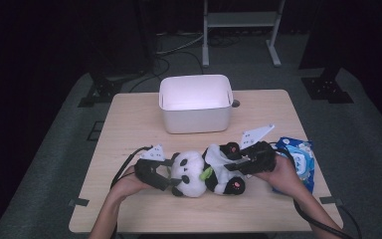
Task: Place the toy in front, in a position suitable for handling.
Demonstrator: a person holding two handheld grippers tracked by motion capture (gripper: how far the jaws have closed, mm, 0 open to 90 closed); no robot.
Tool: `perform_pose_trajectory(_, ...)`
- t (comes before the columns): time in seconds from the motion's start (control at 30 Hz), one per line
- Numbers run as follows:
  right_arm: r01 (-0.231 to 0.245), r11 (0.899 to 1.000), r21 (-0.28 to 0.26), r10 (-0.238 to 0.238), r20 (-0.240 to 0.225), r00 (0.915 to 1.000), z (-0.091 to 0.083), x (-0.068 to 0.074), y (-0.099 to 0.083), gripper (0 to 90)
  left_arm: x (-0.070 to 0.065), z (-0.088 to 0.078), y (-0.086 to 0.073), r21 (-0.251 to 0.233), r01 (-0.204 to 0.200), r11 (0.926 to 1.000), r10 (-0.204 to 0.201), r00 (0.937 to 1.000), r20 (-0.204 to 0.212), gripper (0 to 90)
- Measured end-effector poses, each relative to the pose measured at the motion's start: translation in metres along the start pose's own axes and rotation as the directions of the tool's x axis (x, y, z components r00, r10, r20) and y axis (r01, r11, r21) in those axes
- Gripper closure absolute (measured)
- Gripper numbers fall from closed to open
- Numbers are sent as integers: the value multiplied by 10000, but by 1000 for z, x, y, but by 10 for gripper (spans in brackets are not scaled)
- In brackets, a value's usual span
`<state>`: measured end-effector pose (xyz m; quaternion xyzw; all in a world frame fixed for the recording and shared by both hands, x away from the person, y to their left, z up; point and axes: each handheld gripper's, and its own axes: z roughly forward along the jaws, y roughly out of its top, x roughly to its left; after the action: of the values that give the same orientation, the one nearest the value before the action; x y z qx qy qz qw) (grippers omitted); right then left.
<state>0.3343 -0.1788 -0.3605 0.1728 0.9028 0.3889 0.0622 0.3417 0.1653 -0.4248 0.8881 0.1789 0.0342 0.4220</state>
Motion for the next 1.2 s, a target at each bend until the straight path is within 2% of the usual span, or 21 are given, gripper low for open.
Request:
perform_pose_trajectory(0.33,-493,9982,-345,504,323,9982,-14,-5,-16,517,0,0,0,21,-10,10000,10,10000,-7,229)
perform_pose_trajectory(0.43,-551,9980,-316,561,317,9979,-14,-6,-21,550,0,0,0,4,34,10000,-34,10000,-7,229)
perform_pose_trajectory(0.63,-544,9985,60,542,278,9981,-2,-5,-27,602,-1,0,0,33,-25,10000,25,10000,-26,229)
perform_pose_trajectory(0.7,-543,9983,210,537,271,9982,4,-5,-28,631,-1,0,0,16,-22,10000,22,10000,-15,229)
perform_pose_trajectory(0.77,-453,9987,240,445,307,9985,8,-4,-29,703,-1,0,0,43,-42,10000,42,10000,2,229)
perform_pose_trajectory(0.83,-212,9991,361,197,403,9990,10,-2,-26,769,-1,1,0,60,-27,10000,27,10000,-13,228)
perform_pose_trajectory(0.9,-155,9994,301,145,351,9993,9,-2,-22,813,-1,1,0,48,-11,10000,11,10000,-12,228)
perform_pose_trajectory(1.0,83,9998,180,-87,209,9997,9,-1,-10,829,-1,1,0,71,-49,10000,49,10000,-19,228)
perform_pose_trajectory(1.1,454,9984,322,-458,110,9989,15,2,6,834,-1,1,0,40,-18,10000,18,10000,4,228)
perform_pose_trajectory(1.13,596,9970,497,-595,-35,9982,21,3,17,838,-2,1,0,41,-27,10000,27,10000,7,228)
perform_pose_trajectory(1.2,633,9965,544,-627,-122,9980,25,3,23,838,-2,1,0,57,-36,10000,36,10000,16,228)
